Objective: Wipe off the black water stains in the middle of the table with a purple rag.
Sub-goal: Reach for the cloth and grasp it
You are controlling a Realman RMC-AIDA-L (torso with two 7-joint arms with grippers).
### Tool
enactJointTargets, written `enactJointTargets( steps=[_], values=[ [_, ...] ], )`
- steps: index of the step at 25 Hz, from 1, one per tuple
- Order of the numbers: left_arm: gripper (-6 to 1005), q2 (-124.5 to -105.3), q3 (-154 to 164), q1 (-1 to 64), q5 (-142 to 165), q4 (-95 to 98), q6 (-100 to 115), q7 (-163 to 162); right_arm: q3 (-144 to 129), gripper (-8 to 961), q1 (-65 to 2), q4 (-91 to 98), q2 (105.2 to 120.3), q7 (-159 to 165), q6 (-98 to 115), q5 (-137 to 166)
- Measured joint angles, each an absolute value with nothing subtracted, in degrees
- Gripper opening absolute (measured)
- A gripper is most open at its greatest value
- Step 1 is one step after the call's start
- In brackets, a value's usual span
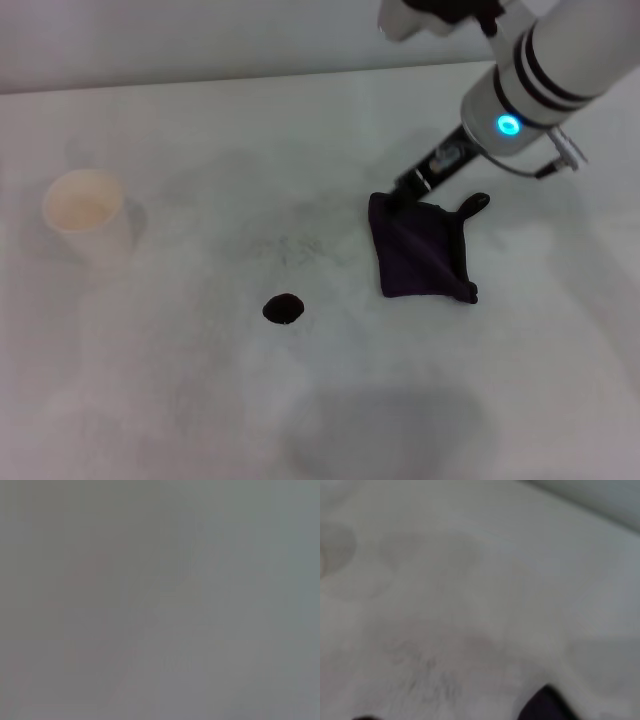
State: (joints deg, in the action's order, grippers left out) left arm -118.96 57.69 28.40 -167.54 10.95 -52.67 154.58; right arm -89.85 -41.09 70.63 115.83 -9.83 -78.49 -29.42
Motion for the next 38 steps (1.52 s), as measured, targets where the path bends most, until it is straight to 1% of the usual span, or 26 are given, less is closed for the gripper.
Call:
enactJointTargets(
  steps=[7,11,19,24,35,38],
  values=[
    [883,-119.14,57.75,28.61,-167.53,9.3,-52.63,154.61,-90.78,834,-37.62,69.85,115.84,-10.16,-78.23,-30.56],
    [883,-119.13,57.47,28.71,-167.63,8.73,-52.63,154.6,-91.13,827,-36.91,68.55,115.83,-10.74,-76.04,-31.32],
    [883,-119.21,57.71,28.72,-167.5,7.75,-52.64,154.6,-92.34,788,-38.25,61.72,115.91,-14.7,-70.76,-31.99],
    [883,-119.2,57.74,28.75,-167.5,7.41,-52.64,154.6,-93.96,719,-38.44,60.8,115.93,-14.75,-69.57,-31.99],
    [883,-119.18,57.75,28.78,-167.53,7.38,-52.65,154.42,-97.6,721,-39.48,59.34,115.73,-14.77,-67.33,-31.35],
    [883,-119.18,57.75,28.77,-167.52,7.41,-52.65,154.42,-97.57,633,-39.53,58.65,115.6,-14.77,-67.19,-31.31]
  ],
)
